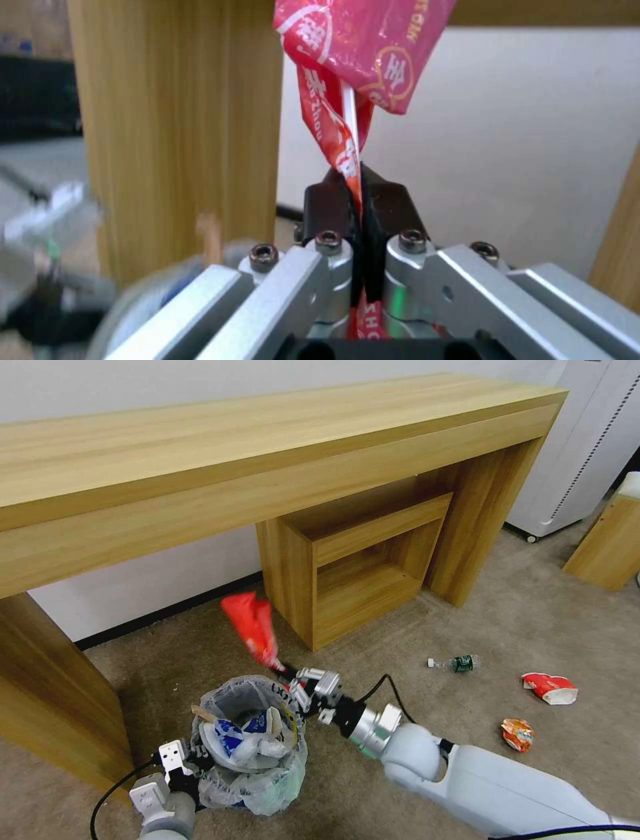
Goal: Pick up the trash bin and place the garbage on the floor into it.
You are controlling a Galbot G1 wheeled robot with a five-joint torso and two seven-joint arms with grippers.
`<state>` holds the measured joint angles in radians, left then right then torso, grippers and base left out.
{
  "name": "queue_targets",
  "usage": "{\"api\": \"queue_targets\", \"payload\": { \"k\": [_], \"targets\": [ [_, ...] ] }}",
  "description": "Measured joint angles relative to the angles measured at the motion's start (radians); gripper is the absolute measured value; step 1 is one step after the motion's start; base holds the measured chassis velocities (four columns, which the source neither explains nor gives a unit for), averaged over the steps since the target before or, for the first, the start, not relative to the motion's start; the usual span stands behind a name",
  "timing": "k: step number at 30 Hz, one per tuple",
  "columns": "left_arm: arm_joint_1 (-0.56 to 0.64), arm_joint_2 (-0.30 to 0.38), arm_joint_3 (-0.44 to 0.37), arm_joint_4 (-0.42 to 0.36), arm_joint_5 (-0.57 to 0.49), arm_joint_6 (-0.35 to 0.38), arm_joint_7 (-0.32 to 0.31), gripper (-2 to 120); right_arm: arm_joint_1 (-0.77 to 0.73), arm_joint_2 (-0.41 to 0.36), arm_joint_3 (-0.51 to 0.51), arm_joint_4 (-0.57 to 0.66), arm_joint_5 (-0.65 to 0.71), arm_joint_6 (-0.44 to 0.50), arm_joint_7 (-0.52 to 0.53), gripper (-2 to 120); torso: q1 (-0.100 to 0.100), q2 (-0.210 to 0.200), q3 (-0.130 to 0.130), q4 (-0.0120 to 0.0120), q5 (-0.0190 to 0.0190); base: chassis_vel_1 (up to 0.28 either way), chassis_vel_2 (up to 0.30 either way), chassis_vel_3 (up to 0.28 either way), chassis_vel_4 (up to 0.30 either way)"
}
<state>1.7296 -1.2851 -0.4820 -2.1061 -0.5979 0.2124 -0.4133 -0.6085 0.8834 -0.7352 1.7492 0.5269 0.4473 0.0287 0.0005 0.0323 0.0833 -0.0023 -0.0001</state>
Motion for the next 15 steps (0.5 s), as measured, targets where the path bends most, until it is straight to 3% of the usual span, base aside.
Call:
{"api": "queue_targets", "payload": {
  "k": [7, 15],
  "targets": [
    [0.012, -0.020, -0.001, -0.011, 0.013, 0.000, 0.001, 0, 0.026, 0.055, -0.084, -0.123, -0.037, 0.025, 0.000, 0, 0.000, 0.000, 0.000, 0.0001, 0.0001, 0.000, 0.000, 0.000, 0.000],
    [0.021, -0.030, -0.004, -0.016, 0.019, -0.001, 0.003, 0, 0.024, 0.082, -0.110, -0.193, -0.063, 0.039, 0.003, 0, 0.000, 0.000, 0.000, 0.0000, 0.0000, 0.000, 0.000, 0.000, 0.000]
  ]
}}
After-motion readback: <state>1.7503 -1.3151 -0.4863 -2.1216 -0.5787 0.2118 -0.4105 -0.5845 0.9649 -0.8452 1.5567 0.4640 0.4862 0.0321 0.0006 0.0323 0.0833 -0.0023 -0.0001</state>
